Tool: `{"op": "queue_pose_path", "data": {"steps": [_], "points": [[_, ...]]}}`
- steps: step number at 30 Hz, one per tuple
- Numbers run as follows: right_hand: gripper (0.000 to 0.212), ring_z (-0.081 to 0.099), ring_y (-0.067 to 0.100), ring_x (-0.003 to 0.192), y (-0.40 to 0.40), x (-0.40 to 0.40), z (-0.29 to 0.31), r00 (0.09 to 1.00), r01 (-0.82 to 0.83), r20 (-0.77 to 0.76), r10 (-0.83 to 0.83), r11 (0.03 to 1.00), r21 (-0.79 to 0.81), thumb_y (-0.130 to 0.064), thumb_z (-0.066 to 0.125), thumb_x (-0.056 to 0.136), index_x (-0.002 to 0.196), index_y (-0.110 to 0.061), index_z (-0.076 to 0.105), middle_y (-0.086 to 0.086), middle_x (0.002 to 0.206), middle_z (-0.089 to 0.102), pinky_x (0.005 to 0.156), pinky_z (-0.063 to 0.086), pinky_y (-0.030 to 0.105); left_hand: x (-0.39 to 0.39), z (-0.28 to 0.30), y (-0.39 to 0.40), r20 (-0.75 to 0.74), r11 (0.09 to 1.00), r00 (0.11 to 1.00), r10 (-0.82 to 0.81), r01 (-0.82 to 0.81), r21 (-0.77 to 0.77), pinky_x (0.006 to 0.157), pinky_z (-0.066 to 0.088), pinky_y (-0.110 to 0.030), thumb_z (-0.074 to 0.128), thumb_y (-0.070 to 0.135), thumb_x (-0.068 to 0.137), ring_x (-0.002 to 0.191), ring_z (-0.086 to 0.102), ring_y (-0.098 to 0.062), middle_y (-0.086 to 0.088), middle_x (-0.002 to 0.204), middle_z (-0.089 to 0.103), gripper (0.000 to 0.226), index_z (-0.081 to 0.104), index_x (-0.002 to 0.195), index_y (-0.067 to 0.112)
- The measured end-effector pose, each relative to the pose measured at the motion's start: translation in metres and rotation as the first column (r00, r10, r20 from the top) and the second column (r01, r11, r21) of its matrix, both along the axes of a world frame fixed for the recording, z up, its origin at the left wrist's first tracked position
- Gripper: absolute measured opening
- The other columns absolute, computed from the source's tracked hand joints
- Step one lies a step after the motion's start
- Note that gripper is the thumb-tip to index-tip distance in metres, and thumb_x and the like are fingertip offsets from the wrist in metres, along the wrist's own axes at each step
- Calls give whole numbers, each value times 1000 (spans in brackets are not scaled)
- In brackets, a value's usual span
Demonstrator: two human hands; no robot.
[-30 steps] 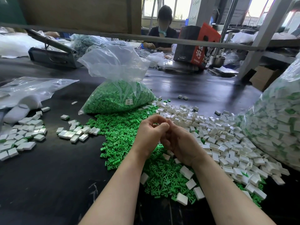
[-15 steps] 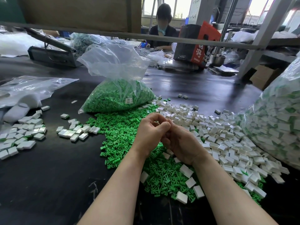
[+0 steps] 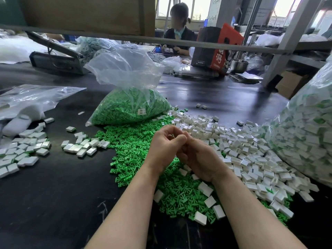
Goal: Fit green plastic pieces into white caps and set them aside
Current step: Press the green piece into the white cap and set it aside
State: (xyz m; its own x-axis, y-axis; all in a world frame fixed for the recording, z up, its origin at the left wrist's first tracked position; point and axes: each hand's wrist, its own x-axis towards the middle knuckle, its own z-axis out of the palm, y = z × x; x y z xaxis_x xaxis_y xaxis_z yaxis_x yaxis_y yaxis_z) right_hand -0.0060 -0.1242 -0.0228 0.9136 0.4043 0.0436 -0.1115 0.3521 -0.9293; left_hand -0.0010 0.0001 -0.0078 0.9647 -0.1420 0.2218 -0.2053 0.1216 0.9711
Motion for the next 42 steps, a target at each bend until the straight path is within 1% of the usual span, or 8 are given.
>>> {"op": "queue_pose_path", "data": {"steps": [7,11,16,27,32,35,38,42], "points": [[63,44,7,49,-1,-4,7,1000,-3,-5,3,999,-52,-60,25,97,80,-8,56,-3,62,54,42,35,18,4,-1,8,10,1000,1000,5,-4,-31,50,46,-17,65,14,83,45,53,-7,4,51,58,3,66,81,12],[41,50,15,61,-1,-3,7,987,158,18,-158,987,-32,-47,44,93,81,-13,63,4,70,59,55,35,23,6,1,15,33,999,999,33,-31,-35,53,46,-14,67,12,90,59,61,-5,4,66,69,5,69,85,13],[22,52,15,61,-2,-1,7,922,357,177,-344,933,-47,-25,64,84,96,-7,62,10,78,63,50,41,20,7,1,19,58,992,993,99,-103,76,63,55,-24,71,11,88,67,68,-11,1,75,74,6,73,86,17],[5,61,18,65,-3,1,3,848,496,286,-446,857,-137,-4,60,94,91,-1,61,10,75,65,58,52,27,6,2,16,122,965,986,113,-138,221,65,53,-17,71,7,87,71,69,-5,5,77,74,10,75,89,16],[33,59,17,61,-5,2,6,924,373,110,-367,927,-43,-38,55,90,92,-5,57,9,76,64,53,44,25,5,2,17,127,969,988,92,-119,219,68,50,-11,71,9,87,76,67,0,11,79,73,14,73,87,22],[60,56,18,59,-6,3,5,961,277,66,-269,948,-159,-58,41,89,96,0,58,13,75,65,49,39,25,3,3,15,150,964,982,118,-149,219,72,49,-9,73,12,85,84,66,-3,4,90,72,14,73,84,26],[69,55,20,62,-3,4,2,986,167,36,-163,966,-199,-60,37,90,104,3,60,14,76,66,51,35,28,0,6,14,135,973,986,98,-123,197,61,49,-9,73,10,86,70,65,0,-7,91,69,12,73,84,22],[70,54,19,66,-3,4,-1,993,120,5,-120,989,-85,-52,41,94,121,11,55,14,79,65,56,38,27,-3,7,11,65,988,996,59,-68,138,51,48,-14,68,4,89,53,62,-1,-5,78,68,5,70,88,8]]}}
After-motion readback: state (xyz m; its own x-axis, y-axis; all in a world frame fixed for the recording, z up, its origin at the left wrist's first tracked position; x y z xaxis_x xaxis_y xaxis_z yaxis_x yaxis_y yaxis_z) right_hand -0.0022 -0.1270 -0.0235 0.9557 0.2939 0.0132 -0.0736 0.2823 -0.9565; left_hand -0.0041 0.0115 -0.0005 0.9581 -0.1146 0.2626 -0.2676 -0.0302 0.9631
